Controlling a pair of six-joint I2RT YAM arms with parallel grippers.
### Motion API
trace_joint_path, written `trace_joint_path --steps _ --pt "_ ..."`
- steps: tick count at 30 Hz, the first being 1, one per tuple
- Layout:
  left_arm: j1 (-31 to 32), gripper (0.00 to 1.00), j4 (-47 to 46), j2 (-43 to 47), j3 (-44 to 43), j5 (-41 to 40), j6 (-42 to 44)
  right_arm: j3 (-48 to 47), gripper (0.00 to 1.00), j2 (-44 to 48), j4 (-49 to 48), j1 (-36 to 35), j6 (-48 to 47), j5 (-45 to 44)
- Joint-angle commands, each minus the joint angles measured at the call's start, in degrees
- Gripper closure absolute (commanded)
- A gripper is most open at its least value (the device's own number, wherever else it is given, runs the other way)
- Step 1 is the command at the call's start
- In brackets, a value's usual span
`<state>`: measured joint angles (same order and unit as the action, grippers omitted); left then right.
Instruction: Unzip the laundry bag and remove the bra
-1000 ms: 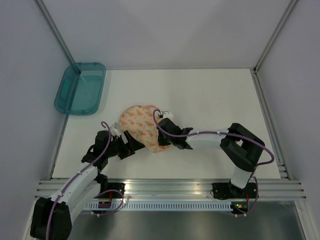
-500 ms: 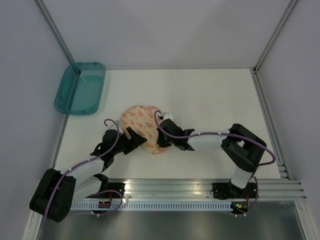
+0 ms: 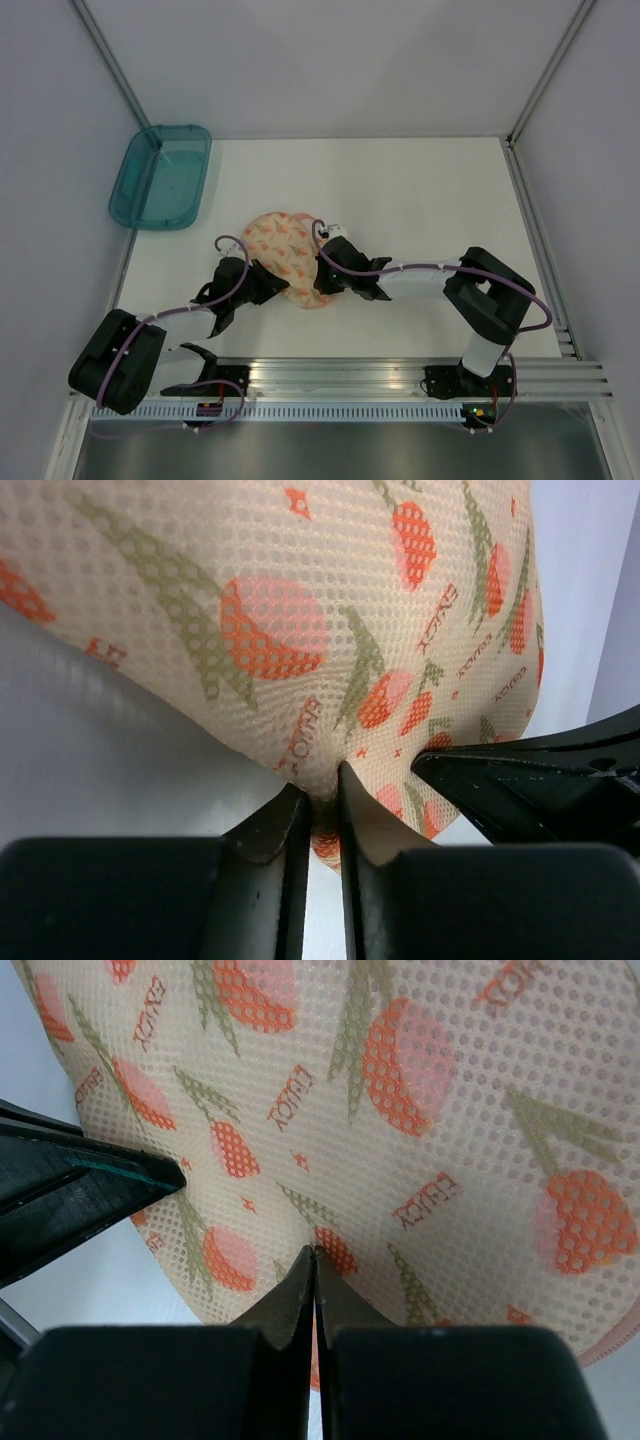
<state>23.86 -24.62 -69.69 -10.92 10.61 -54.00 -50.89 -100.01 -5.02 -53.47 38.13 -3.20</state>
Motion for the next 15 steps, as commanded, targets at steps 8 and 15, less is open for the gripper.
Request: trace_joint_path --steps 8,15 --pt "2.2 0.98 -0.8 0.9 -1.9 -1.7 -3.7 0.4 1.0 11.2 3.5 1.1 -7.2 2.9" --pt "5.6 0.98 11.3 4.9 -7.4 -9.2 -11.8 5.0 0.39 28.3 9.1 -0.5 -9.4 0.5"
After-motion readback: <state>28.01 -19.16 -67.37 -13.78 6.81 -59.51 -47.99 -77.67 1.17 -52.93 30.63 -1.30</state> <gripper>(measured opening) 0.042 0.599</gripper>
